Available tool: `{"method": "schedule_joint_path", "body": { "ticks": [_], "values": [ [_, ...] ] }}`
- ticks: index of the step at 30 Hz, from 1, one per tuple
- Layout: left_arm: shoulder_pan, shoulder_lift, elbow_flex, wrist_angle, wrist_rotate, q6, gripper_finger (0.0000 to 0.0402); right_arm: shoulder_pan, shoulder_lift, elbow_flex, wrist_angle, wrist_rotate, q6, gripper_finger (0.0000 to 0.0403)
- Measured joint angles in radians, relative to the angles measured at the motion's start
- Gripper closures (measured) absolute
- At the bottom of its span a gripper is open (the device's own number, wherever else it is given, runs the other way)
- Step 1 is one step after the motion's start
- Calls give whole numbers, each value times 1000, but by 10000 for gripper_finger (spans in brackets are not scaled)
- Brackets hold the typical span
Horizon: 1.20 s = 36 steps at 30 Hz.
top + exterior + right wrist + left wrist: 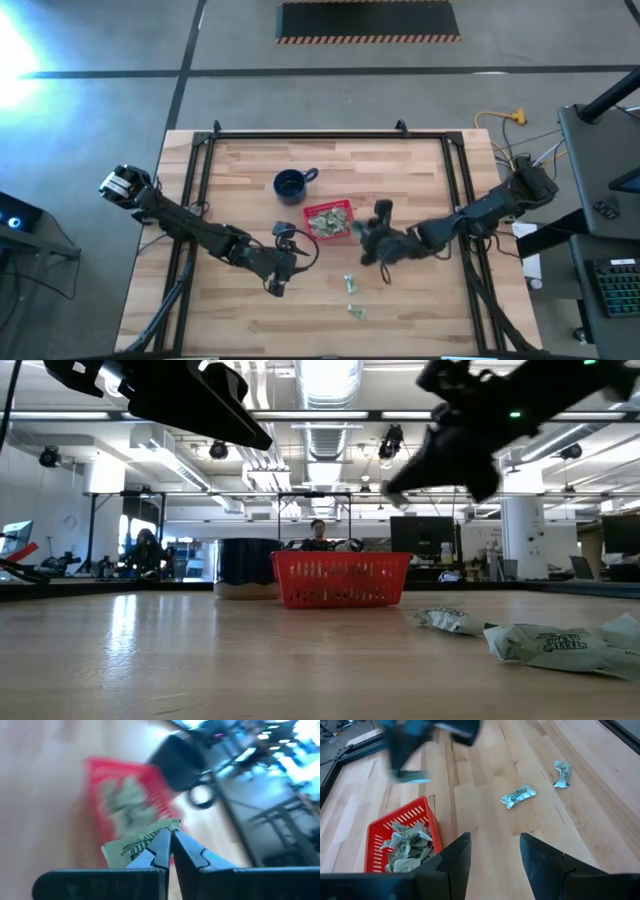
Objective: Pick and place Stevia / Truvia into bins
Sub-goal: Put the white stevia packet into the red basket
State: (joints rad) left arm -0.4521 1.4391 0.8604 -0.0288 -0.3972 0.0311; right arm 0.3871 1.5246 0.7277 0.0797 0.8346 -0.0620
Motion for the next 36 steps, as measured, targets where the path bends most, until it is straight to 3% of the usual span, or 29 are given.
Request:
{"method": "schedule_joint_path", "body": {
  "ticks": [5,14,25,27,33,36],
  "values": [
    [0,0,0,0,0,0,248,-130,0,-1,136,-48,-69,394],
    [0,0,0,-5,0,1,248,-303,4,-9,135,-345,32,391],
    [0,0,0,-5,0,2,248,-310,1,-17,129,-375,30,290],
    [0,0,0,-5,0,2,248,-297,-13,-17,87,-451,27,277],
    [0,0,0,-5,0,2,248,-217,-29,-20,-35,-898,141,267],
    [0,0,0,-5,0,1,248,-147,-6,-23,-3,-895,159,271]
  ]
}}
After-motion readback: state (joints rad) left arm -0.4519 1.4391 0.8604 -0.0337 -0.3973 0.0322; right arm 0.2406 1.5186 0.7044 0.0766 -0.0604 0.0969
